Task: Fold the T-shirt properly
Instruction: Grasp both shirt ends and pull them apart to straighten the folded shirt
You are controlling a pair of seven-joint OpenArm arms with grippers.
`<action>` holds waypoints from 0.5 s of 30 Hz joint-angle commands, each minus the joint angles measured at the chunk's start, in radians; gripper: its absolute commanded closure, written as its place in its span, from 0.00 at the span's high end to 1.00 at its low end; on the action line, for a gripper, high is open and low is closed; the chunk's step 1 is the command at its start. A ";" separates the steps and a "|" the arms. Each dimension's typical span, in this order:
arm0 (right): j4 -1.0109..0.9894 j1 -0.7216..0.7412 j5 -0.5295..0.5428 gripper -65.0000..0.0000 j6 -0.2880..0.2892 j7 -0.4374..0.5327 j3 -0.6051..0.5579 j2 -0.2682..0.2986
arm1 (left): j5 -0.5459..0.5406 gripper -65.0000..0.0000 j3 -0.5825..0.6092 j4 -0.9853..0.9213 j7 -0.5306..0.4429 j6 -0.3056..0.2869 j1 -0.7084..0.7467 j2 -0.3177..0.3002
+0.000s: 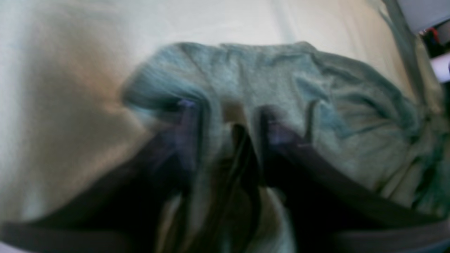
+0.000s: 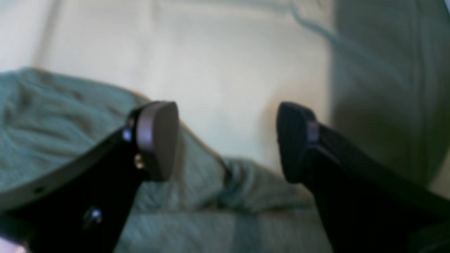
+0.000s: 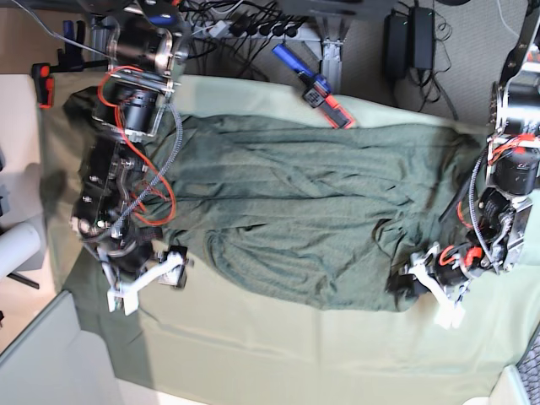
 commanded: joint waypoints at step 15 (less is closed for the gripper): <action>0.019 -0.139 0.106 0.67 0.011 0.049 0.009 0.084 | 0.052 0.00 0.000 0.046 -0.064 -0.065 -0.024 -0.056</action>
